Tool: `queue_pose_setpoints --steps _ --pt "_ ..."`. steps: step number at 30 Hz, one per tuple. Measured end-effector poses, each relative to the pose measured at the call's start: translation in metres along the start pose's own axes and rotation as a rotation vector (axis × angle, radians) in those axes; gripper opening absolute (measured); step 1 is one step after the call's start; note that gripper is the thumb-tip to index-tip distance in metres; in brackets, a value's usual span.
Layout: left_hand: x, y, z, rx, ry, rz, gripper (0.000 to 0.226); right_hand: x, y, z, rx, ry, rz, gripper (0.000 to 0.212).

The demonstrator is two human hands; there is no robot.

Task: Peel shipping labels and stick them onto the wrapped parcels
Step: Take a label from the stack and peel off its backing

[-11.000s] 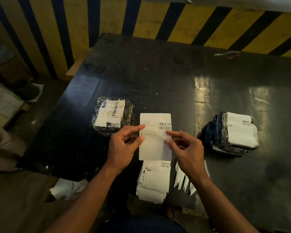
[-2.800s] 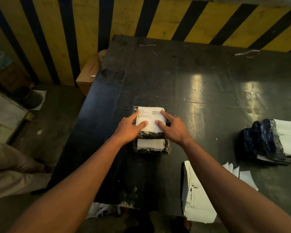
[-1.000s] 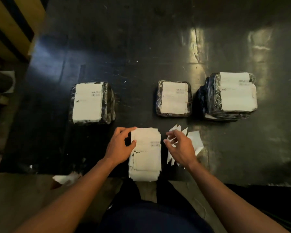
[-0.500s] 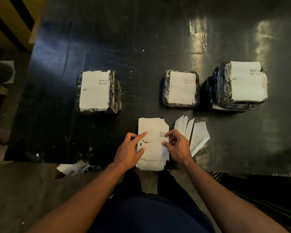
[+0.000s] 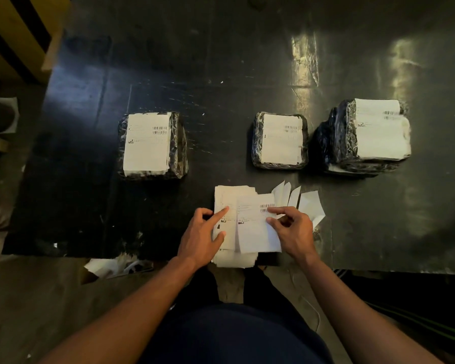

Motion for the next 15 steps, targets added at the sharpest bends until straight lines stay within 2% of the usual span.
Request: queue_pose_setpoints --steps 2,6,12,15 --pt "0.0 0.007 0.011 0.058 0.11 -0.021 0.067 0.01 -0.016 0.009 -0.035 -0.012 0.046 0.026" --pt "0.0 0.034 0.045 0.337 0.314 -0.108 0.058 0.033 -0.052 0.027 -0.161 -0.036 0.159 0.03" --pt "0.003 0.096 0.095 0.867 0.235 -0.155 0.055 0.069 -0.105 0.047 -0.311 -0.109 0.322 0.034" --pt "0.009 0.124 0.123 1.042 0.283 -0.193 0.048 0.089 -0.13 0.053 -0.339 -0.134 0.41 0.035"
Point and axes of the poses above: each hand's wrist, its own x-axis away from the middle knuckle, its own z-axis out of the back of the hand, y = z × x, the point moved 7 cm from there along -x, towards the middle knuckle, and after that the axes turned 14 degrees about -z, right-handed, at the moved point
